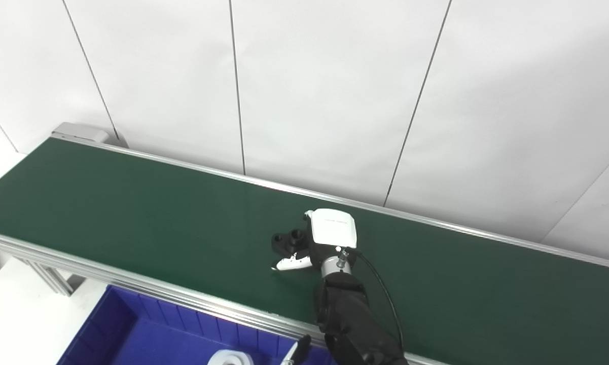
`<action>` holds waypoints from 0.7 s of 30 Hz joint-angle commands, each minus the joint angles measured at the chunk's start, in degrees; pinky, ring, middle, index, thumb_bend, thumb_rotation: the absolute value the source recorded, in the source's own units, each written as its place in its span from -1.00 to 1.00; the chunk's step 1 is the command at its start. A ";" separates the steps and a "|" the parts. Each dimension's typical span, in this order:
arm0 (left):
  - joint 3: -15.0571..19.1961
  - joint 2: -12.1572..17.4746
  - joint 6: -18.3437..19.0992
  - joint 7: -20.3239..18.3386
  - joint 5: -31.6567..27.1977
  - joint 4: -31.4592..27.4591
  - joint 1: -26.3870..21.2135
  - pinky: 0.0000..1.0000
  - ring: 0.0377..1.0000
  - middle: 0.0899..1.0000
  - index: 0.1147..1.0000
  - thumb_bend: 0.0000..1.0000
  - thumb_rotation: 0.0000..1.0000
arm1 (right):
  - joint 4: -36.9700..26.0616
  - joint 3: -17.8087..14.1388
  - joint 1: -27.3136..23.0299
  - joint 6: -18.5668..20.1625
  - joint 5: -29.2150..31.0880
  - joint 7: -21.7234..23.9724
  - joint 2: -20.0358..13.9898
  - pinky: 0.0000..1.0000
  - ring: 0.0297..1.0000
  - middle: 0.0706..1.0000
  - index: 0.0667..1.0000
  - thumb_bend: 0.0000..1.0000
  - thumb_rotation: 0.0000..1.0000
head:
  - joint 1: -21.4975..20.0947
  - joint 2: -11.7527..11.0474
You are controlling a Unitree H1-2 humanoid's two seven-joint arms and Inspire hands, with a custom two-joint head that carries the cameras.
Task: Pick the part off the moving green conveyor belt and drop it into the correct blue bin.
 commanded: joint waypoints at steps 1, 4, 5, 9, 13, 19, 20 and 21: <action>-4.99 -3.10 -0.49 -1.49 0.71 -1.75 2.22 0.77 1.00 1.00 1.00 0.72 0.40 | 0.55 1.68 -0.96 -1.13 1.09 2.50 0.55 -0.74 -0.63 -0.40 -0.03 0.11 -0.80 | 0.02 0.17; -5.05 -3.00 0.06 -1.29 0.97 -2.17 2.17 0.79 1.00 1.00 1.00 0.71 0.41 | -0.27 2.66 -1.12 -0.12 1.64 3.83 -0.14 -0.67 -0.54 -0.27 -0.03 0.05 -0.98 | 0.17 0.31; -5.06 -3.01 0.19 -1.20 1.13 -2.26 2.11 0.75 1.00 1.00 1.00 0.70 0.42 | -0.49 2.94 -1.04 0.07 1.65 3.99 -0.33 -0.67 -0.54 -0.27 -0.02 0.05 -0.99 | 0.17 0.31; -5.08 -3.09 0.52 -0.92 1.07 -2.16 1.88 0.73 0.99 1.00 1.00 0.69 0.42 | -0.83 2.87 -0.38 0.30 2.10 3.40 -0.34 -0.68 -0.56 -0.27 -0.02 0.05 -1.00 | 0.21 0.50; -5.17 -3.21 0.52 -0.93 -0.07 -1.75 1.75 0.79 1.00 1.00 1.00 0.68 0.40 | -2.13 2.73 0.87 0.14 2.98 2.98 -0.87 -0.67 -0.55 -0.28 -0.03 0.05 -1.00 | 0.21 0.50; -5.13 -3.05 0.23 -0.46 0.32 -1.62 1.56 0.75 1.00 1.00 1.00 0.66 0.41 | -3.54 2.90 2.24 0.13 3.39 2.28 -1.55 -0.72 -0.61 -0.16 -0.10 0.06 -1.00 | -1.03 0.38; -5.08 -2.97 0.27 -0.39 0.44 -1.68 1.55 0.73 1.00 1.00 1.00 0.66 0.41 | -4.22 2.68 2.71 0.02 3.74 1.78 -1.64 -0.72 -0.62 -0.15 -0.10 0.06 -1.00 | -1.46 0.38; -5.03 -2.89 0.29 -0.34 0.54 -1.74 1.53 0.69 0.99 1.00 1.00 0.66 0.41 | -4.63 2.56 2.98 -0.05 3.99 1.42 -1.67 -0.73 -0.63 -0.15 -0.11 0.06 -1.00 | -1.61 0.39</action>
